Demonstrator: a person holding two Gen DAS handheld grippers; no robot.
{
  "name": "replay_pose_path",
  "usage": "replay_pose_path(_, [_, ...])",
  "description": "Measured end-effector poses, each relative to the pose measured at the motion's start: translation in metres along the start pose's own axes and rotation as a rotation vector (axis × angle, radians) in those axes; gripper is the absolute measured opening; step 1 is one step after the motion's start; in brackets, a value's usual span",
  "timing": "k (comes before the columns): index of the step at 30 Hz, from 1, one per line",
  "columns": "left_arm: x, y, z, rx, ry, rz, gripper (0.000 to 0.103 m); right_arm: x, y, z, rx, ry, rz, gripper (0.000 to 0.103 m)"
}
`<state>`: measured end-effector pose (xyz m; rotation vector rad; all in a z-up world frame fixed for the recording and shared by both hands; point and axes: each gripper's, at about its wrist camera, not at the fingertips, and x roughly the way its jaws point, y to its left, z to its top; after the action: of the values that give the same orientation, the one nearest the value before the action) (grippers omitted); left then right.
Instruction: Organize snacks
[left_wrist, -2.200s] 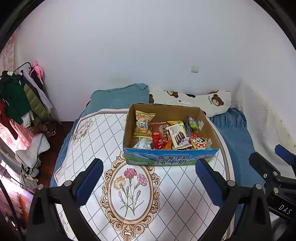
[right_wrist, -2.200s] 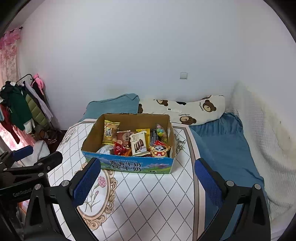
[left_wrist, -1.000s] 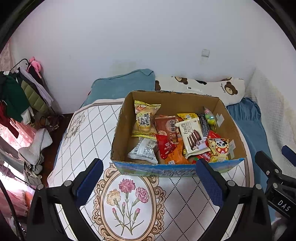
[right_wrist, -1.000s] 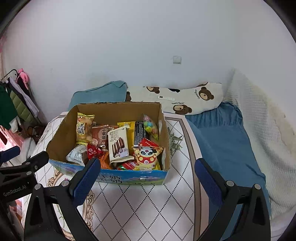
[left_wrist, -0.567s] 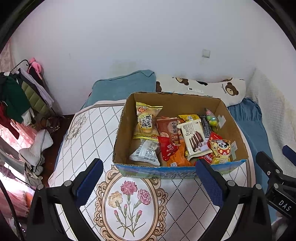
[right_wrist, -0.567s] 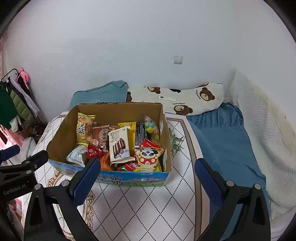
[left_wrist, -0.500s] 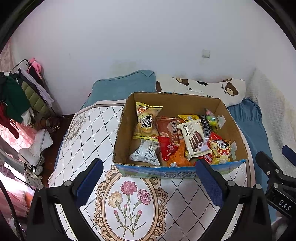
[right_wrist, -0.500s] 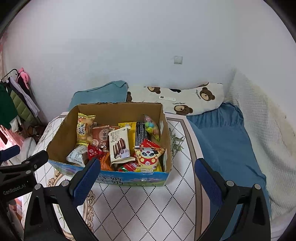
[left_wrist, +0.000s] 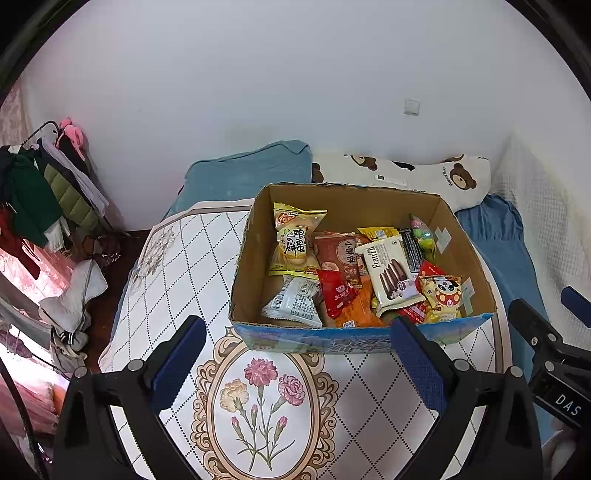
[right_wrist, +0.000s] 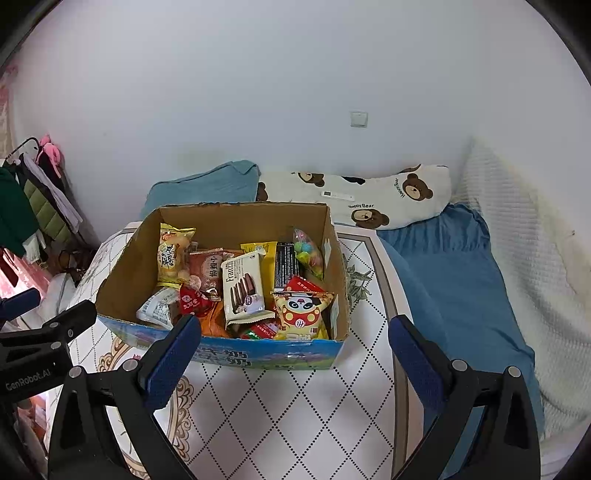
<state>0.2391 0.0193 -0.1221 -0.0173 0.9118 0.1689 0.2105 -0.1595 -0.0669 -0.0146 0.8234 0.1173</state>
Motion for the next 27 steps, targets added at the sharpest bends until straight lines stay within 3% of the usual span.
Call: replay_pose_path(27, [-0.0097,-0.0028,0.0008,0.000,-0.004,-0.008,0.102,-0.0055,-0.0014,0.0013,0.008,-0.009,0.011,0.103])
